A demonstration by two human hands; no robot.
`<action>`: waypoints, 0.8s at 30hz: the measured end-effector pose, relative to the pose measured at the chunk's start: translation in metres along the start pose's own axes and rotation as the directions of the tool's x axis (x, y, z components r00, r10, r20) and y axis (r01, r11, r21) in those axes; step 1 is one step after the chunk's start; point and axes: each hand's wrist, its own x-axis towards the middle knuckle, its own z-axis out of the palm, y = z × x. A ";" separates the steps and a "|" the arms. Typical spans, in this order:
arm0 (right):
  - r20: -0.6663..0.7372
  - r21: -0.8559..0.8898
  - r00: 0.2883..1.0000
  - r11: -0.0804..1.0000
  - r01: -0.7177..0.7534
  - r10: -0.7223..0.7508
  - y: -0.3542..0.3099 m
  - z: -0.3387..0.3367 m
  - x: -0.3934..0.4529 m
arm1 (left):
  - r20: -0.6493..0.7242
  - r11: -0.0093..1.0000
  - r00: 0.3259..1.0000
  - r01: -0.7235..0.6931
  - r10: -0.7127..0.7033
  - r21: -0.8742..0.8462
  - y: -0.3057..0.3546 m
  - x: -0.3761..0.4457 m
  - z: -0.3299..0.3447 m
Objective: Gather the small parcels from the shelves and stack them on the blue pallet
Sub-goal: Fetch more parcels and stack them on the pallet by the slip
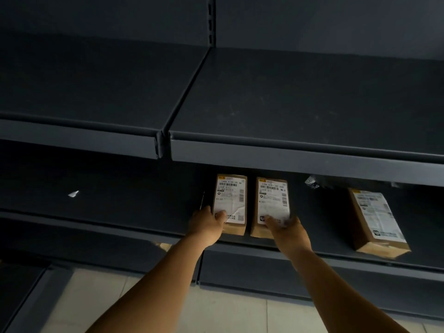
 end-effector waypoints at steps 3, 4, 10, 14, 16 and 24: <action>0.039 0.060 0.999 0.998 0.028 -0.031 -0.001 0.006 0.002 | 0.035 0.994 0.999 0.031 -0.027 -0.101 -0.001 0.000 0.004; 0.043 0.079 0.998 0.996 0.036 -0.040 -0.001 0.007 0.002 | 0.038 0.990 0.999 0.036 -0.031 -0.139 -0.001 -0.001 0.005; 0.063 0.217 0.997 0.976 0.037 -0.052 -0.011 0.005 -0.027 | 0.014 0.927 0.998 0.058 -0.057 -0.371 0.004 -0.030 -0.012; 0.128 0.295 0.989 0.955 0.027 -0.067 -0.024 0.003 -0.065 | -0.029 0.900 0.996 0.065 -0.086 -0.431 -0.005 -0.070 -0.036; 0.164 0.292 0.983 0.956 0.034 -0.085 -0.031 0.004 -0.089 | -0.042 0.885 0.992 0.085 -0.118 -0.457 -0.014 -0.097 -0.051; 0.443 0.357 0.885 0.934 -0.030 -0.141 -0.079 0.016 -0.210 | -0.128 0.699 0.942 0.135 -0.310 -0.702 -0.048 -0.244 -0.138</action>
